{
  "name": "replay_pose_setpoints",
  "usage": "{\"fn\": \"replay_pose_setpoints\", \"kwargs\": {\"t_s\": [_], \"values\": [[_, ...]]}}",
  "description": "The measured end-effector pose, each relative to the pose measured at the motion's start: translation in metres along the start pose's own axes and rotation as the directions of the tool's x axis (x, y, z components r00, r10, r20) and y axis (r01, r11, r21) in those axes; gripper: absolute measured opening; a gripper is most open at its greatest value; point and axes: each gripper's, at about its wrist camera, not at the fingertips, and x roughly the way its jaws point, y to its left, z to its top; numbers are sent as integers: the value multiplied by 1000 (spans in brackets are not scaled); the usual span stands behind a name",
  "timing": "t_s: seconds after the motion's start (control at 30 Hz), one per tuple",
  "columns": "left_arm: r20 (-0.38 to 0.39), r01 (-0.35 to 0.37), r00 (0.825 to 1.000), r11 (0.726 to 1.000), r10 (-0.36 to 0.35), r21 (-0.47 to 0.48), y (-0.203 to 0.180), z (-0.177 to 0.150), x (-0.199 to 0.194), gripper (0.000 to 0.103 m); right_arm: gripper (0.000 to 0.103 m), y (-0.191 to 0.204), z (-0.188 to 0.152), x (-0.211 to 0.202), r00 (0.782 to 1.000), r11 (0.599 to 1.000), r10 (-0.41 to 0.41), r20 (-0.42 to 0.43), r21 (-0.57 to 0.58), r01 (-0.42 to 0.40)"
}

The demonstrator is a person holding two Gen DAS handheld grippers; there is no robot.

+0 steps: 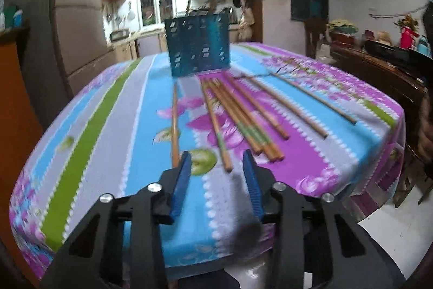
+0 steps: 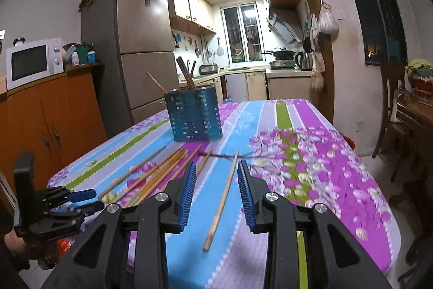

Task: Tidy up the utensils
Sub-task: 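Move both tools back over the remaining chopsticks on the cloth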

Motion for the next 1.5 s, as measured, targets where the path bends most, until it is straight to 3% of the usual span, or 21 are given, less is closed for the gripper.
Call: {"fn": "replay_pose_setpoints", "kwargs": {"t_s": [0.23, 0.5, 0.67, 0.87, 1.1, 1.27, 1.5], "values": [[22, -8, 1000, 1000, 8, 29, -3, -10, 9, 30, 33, 7, -22, -1, 999, 1000, 13, -40, 23, -12], [36, -5, 999, 999, 4, 37, -4, -13, 5, 30, 33, 67, -54, 17, 988, 994, 106, -116, -24, -109], [47, -8, 999, 999, 5, 52, -4, -14, 6, 30, 32, 81, -60, 33, 991, 996, 57, -121, -66, -65], [75, -10, 997, 998, 5, 57, -5, -16, 8, 30, 20, 87, -69, 59, 988, 998, -16, -151, -65, 6], [110, -11, 994, 999, 6, 43, -5, -16, 14, 30, 14, 87, -71, 69, 986, 996, -83, -145, -56, 76], [124, -2, 992, 998, -6, 65, -12, -19, 11, 13, 12, 86, -72, 68, 986, 995, -93, -141, -46, 87], [150, -1, 989, 998, -7, 56, -12, -23, 11, 13, 12, 86, -72, 67, 985, 994, -98, -140, -51, 92]]}}
